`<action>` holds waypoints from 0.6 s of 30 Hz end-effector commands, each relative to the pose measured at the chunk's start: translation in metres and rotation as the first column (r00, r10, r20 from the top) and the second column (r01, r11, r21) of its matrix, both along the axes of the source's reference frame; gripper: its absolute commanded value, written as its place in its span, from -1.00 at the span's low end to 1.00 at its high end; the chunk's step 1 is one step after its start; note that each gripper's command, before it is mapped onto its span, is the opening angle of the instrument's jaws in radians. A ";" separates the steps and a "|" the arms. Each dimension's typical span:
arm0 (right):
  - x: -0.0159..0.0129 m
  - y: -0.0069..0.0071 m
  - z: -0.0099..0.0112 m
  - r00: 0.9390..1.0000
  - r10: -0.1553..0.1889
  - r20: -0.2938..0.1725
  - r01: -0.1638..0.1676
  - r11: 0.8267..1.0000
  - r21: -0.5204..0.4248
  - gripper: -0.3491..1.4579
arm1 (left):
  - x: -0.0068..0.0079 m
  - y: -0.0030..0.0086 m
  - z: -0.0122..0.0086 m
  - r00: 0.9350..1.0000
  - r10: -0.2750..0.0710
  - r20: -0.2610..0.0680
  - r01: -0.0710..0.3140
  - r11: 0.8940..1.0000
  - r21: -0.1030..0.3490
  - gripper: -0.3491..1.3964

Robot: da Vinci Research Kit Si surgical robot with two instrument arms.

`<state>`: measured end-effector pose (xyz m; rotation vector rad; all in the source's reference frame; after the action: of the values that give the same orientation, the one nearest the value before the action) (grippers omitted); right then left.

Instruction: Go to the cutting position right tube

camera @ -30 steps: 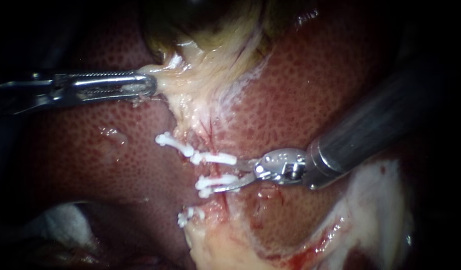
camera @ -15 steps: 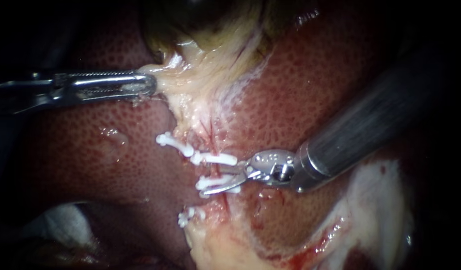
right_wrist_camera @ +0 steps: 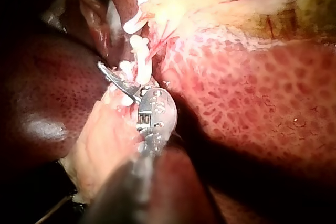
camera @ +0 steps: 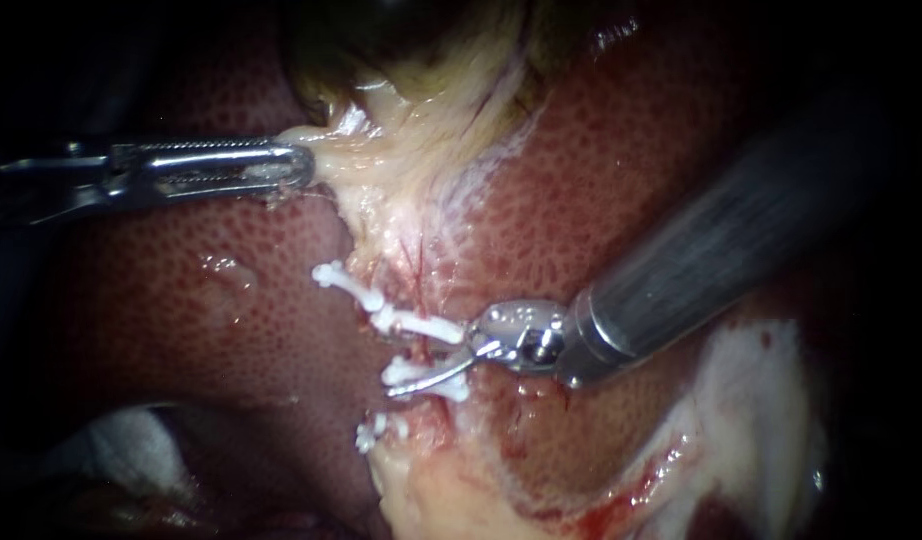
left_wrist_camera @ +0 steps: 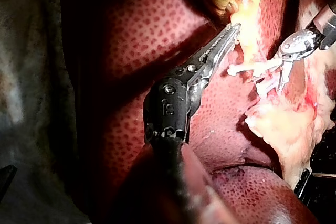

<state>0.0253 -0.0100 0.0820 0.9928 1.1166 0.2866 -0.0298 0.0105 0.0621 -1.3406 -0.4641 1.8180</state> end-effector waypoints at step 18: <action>0.0010 -0.0001 0.0005 1.000 0.019 -0.011 -0.018 1.000 0.012 0.72 | -0.0001 0.0000 0.0000 1.000 -0.001 -0.001 0.001 1.000 0.000 -1.00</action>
<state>0.0264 -0.0101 0.0825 0.9956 1.1364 0.3038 -0.0299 0.0105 0.0621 -1.3394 -0.4624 1.8176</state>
